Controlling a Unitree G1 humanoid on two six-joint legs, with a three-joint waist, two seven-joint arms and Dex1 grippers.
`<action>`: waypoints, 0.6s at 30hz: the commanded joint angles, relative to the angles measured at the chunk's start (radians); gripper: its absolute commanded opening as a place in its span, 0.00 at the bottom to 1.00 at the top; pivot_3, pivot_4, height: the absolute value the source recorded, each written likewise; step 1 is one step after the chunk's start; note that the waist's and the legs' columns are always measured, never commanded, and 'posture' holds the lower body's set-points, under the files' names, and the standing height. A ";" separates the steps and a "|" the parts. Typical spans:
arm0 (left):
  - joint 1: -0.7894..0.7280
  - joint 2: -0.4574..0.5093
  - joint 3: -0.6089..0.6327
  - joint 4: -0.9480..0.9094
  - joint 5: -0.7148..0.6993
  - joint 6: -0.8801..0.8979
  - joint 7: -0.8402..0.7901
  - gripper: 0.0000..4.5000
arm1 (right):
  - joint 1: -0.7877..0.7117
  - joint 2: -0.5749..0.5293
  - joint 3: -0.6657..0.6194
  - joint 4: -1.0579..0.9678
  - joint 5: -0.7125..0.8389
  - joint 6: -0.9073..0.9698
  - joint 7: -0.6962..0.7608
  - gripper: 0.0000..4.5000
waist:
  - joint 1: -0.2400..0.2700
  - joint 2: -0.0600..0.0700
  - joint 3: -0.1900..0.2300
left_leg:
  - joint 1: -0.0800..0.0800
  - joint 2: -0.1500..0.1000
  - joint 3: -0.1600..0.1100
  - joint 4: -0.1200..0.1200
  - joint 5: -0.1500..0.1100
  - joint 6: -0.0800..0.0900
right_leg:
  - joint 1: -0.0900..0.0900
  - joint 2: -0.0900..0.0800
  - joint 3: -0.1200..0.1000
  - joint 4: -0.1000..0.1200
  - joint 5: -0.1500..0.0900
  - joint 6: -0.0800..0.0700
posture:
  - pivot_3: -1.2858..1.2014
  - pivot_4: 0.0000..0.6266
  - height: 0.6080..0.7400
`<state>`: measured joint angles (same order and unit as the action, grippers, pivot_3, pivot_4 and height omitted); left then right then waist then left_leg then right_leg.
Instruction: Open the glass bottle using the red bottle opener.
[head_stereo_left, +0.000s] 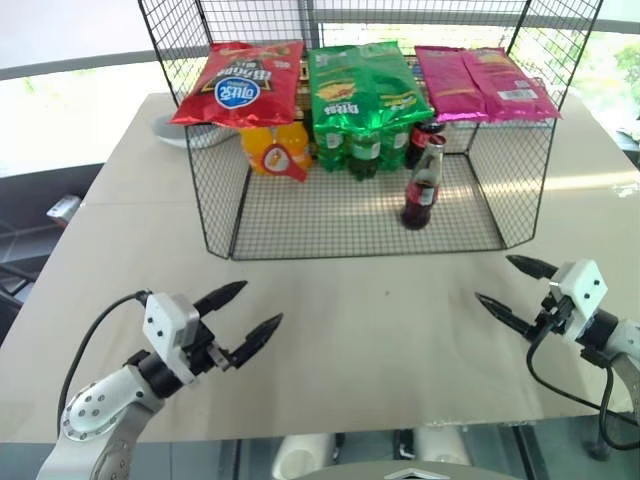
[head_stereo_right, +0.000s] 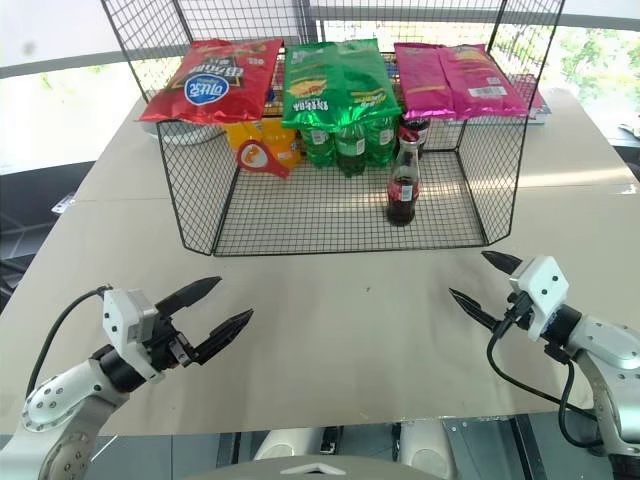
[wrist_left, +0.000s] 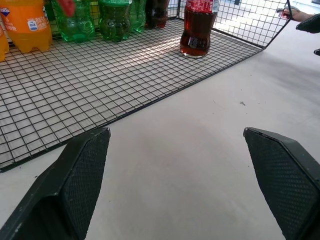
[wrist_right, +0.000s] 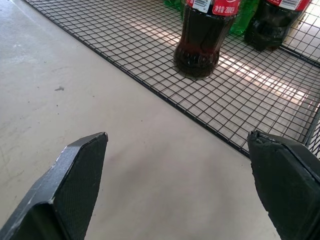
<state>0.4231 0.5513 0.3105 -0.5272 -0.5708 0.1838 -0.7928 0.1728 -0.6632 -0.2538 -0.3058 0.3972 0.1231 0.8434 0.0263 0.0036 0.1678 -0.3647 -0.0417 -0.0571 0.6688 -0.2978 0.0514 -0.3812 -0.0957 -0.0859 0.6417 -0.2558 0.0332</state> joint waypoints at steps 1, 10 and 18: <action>-0.028 -0.012 0.008 0.002 -0.009 -0.010 0.015 0.98 | -0.010 0.016 -0.026 -0.048 0.032 -0.028 -0.006 1.00 | 0.000 0.000 0.000 | 0.000 0.000 0.000 0.000 0.000 0.000 | 0.000 0.000 0.000 0.000 0.000 0.000 | 0.52 0.24 1.00; -0.208 -0.054 0.030 -0.009 -0.050 0.159 0.262 0.98 | -0.067 0.097 0.006 -0.275 0.217 -0.045 -0.005 1.00 | 0.002 0.000 0.000 | 0.000 0.000 -0.001 0.000 0.003 -0.005 | 0.000 0.001 0.000 0.001 0.000 0.000 | 0.52 0.24 1.00; -0.480 -0.060 -0.037 0.060 0.011 0.269 0.412 0.98 | -0.068 0.089 0.049 -0.439 0.273 0.016 -0.061 1.00 | 0.014 -0.002 0.000 | 0.000 -0.001 -0.001 0.001 0.003 -0.005 | 0.001 0.002 -0.001 0.001 0.000 0.000 | 0.52 0.24 1.00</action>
<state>-0.0153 0.4880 0.2917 -0.4740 -0.5783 0.4360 -0.4152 0.1078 -0.5644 -0.2036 -0.6900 0.6620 0.1332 0.7978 0.0408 0.0020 0.1674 -0.3641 -0.0432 -0.0581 0.6694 -0.2948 0.0464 -0.3805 -0.0926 -0.0866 0.6426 -0.2555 0.0336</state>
